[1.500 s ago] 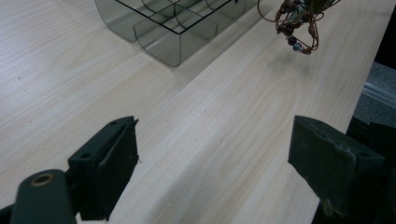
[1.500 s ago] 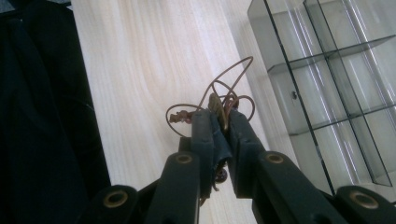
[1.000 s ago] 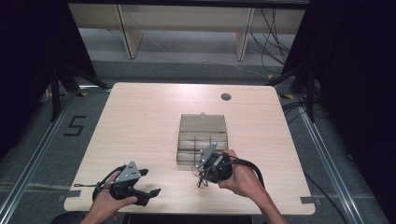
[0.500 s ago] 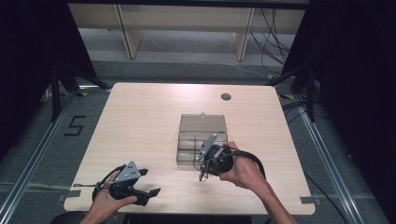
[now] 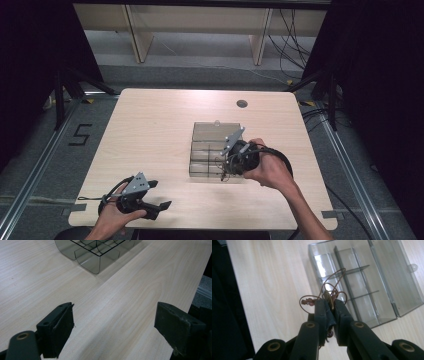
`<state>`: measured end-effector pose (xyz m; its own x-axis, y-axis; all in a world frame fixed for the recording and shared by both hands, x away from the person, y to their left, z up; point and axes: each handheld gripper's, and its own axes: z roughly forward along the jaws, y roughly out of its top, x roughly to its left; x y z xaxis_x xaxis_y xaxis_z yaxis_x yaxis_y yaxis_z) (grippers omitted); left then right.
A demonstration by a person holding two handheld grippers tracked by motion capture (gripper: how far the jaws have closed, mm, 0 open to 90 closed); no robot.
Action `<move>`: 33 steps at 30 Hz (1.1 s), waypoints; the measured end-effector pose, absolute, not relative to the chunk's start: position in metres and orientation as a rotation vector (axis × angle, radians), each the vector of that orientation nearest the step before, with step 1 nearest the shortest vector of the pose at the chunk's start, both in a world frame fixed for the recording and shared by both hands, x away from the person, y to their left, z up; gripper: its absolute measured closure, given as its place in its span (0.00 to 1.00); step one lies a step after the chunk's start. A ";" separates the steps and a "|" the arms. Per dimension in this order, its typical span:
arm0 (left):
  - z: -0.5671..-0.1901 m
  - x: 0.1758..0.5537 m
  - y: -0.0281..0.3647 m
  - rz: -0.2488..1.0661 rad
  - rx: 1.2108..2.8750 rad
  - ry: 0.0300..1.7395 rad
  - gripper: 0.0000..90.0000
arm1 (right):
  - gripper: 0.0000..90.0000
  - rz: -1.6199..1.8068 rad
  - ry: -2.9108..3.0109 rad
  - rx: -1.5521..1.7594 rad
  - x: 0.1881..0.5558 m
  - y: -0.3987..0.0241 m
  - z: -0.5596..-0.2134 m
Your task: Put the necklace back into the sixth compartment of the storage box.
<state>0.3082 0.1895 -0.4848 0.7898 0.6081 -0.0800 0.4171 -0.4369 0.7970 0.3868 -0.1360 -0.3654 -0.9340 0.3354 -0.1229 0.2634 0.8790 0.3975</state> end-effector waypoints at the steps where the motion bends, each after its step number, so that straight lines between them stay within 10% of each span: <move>1: -0.485 0.308 0.189 0.272 2.090 0.764 0.17 | 0.92 0.553 2.858 0.504 0.388 -0.137 -0.366; 33: -0.486 0.307 0.187 0.268 2.066 0.773 0.17 | 0.92 0.415 2.926 0.644 0.445 -0.144 -0.408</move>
